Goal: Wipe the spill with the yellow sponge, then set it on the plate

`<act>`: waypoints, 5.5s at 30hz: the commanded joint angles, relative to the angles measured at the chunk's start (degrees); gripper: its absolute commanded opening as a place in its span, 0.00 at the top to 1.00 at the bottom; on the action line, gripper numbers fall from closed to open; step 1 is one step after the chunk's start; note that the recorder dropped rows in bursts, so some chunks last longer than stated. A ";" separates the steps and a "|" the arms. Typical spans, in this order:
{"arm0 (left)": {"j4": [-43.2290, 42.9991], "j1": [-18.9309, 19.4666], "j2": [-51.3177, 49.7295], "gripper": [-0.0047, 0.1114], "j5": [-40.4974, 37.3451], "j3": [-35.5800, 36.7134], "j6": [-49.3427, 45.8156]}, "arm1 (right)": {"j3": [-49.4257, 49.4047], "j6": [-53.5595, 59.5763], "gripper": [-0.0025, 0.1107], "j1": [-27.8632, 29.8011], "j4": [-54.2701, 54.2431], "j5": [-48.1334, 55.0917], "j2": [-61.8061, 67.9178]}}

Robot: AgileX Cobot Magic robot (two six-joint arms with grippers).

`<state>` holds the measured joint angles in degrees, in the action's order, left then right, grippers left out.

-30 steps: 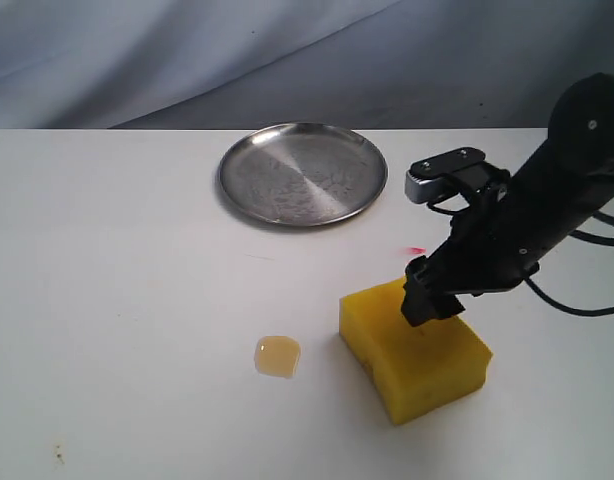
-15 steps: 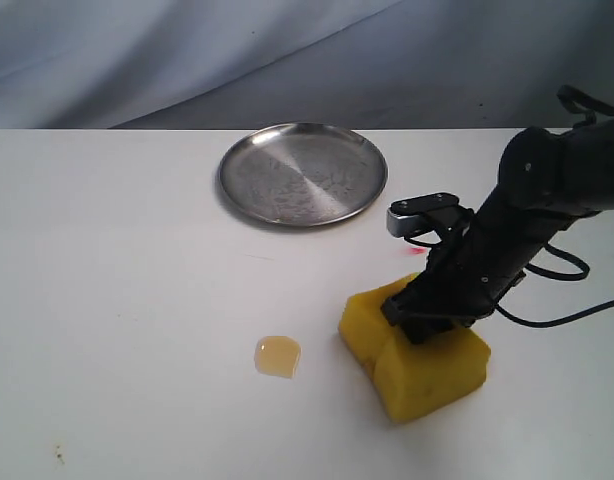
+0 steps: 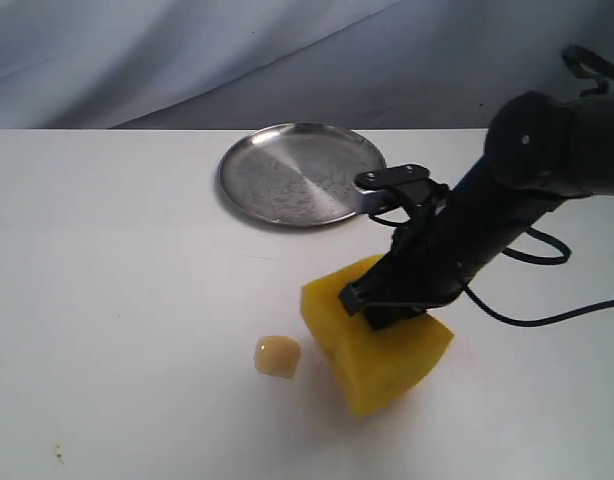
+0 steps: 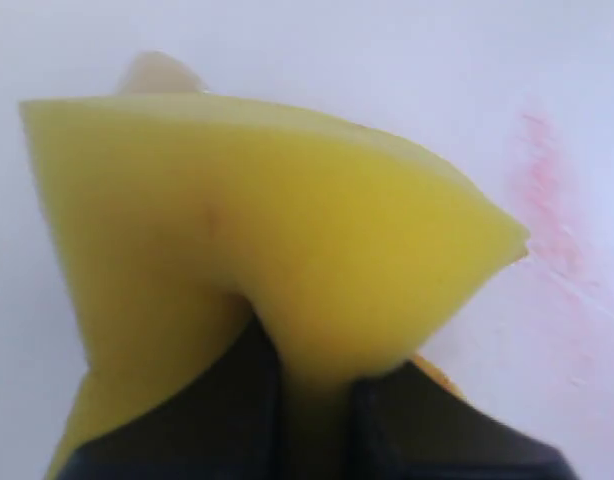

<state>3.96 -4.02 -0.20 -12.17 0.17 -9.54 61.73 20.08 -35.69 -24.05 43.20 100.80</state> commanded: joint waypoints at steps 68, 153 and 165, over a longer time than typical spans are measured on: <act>-0.02 0.06 0.20 0.96 0.40 -0.17 0.39 | 28.30 -26.32 0.98 -5.53 39.72 20.40 25.38; -0.02 0.06 0.20 0.96 0.40 -0.17 0.39 | 25.50 -24.48 0.98 -20.34 18.92 5.48 20.67; -0.02 0.06 0.20 0.96 0.40 -0.17 0.39 | 44.26 -25.91 0.98 -12.30 19.51 2.03 21.62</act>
<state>3.96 -4.02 -0.20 -12.17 0.17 -9.54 103.19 -4.56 -51.29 -4.73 47.14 122.66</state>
